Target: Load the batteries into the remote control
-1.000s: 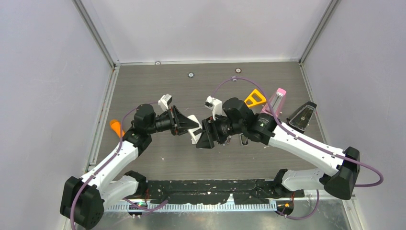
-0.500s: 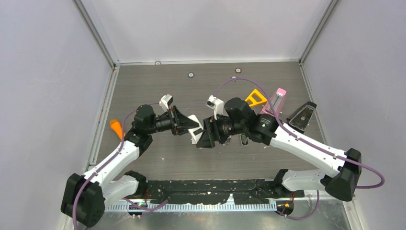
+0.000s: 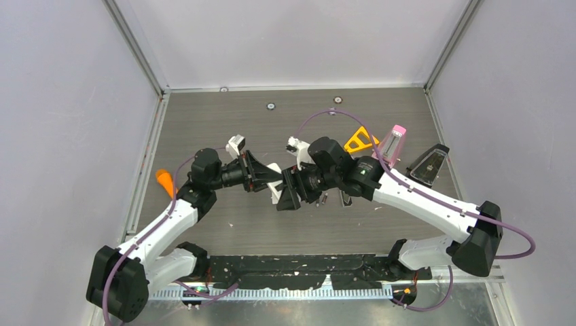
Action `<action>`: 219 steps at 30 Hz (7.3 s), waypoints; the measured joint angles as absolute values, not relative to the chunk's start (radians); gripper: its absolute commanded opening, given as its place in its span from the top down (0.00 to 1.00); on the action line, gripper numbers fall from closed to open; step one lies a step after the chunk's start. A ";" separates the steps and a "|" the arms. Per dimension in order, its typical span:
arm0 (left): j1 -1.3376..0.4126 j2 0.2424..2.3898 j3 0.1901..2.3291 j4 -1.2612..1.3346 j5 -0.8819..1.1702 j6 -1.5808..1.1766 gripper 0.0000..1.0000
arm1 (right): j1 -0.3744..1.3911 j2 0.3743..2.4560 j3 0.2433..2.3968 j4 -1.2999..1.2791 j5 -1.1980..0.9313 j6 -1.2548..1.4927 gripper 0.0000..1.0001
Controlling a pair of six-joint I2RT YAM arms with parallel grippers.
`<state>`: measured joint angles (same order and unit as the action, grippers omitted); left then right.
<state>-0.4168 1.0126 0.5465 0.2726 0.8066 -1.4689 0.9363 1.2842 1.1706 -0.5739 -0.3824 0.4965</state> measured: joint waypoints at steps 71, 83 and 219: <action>-0.419 0.993 0.606 0.165 0.831 -1.311 1.00 | 0.866 1.191 0.999 -0.340 -0.500 0.769 0.38; -0.419 0.992 0.607 0.165 0.831 -1.301 1.00 | 0.862 1.191 0.992 -0.337 -0.508 0.760 0.53; -0.420 0.937 0.577 0.418 0.861 -1.449 1.00 | 0.831 1.045 0.820 -0.045 -0.604 0.939 0.16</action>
<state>-0.4198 0.9367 0.5770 0.4179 0.8612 -1.4490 0.8307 1.0451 0.8196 -0.0448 -0.6041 0.9386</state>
